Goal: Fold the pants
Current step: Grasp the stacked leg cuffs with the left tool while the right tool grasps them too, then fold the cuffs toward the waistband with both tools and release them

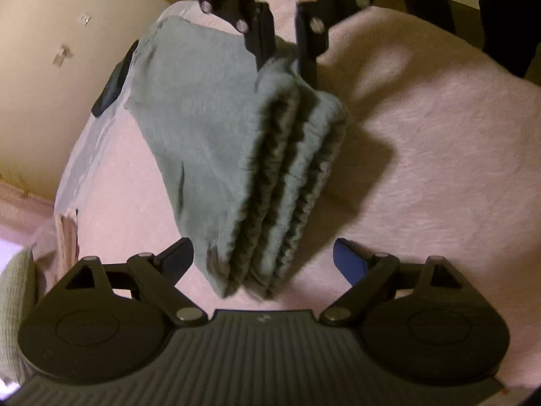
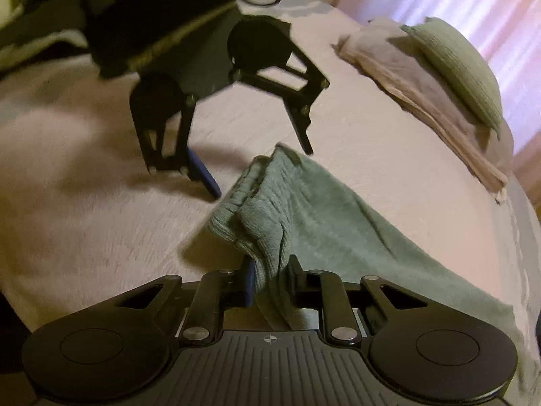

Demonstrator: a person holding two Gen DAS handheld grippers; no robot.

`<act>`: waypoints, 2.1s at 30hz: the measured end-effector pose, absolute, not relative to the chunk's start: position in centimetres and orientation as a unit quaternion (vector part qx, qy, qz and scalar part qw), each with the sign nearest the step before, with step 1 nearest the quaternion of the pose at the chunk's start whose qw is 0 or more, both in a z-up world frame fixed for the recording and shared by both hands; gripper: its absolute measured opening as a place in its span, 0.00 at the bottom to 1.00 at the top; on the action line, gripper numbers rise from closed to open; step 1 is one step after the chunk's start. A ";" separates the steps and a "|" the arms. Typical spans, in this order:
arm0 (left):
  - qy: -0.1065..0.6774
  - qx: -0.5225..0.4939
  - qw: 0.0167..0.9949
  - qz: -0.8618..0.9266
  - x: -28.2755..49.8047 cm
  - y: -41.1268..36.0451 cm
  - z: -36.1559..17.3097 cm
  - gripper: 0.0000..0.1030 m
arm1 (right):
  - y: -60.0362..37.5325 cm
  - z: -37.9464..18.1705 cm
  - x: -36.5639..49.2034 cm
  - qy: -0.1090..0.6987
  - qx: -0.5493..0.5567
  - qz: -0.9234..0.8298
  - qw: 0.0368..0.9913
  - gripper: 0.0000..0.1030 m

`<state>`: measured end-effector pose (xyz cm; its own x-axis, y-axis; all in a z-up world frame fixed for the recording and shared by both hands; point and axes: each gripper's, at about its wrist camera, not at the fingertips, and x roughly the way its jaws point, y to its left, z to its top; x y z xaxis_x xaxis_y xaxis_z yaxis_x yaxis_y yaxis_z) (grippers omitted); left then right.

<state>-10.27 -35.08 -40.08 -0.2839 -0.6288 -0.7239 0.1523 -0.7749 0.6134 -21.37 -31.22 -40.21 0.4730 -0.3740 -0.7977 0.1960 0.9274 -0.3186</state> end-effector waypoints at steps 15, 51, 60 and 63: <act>-0.164 0.553 0.194 -0.794 -14.5 -48.3 -23.7 0.21 | -40.8 -27.6 -28.3 0.341 0.156 -0.311 0.873 0.13; 0.171 0.541 0.246 -0.786 -39.5 -91.1 -31.3 0.43 | -72.5 -37.6 -62.5 0.148 0.510 -0.463 0.710 0.66; 0.145 0.560 0.262 -0.772 -41.6 -88.5 -35.6 0.44 | -73.3 -39.1 -60.6 0.190 0.499 -0.503 0.680 0.27; 0.113 0.572 0.260 -0.770 -42.3 -87.9 -36.1 0.47 | -72.8 -38.7 -60.2 0.212 0.476 -0.508 0.686 0.27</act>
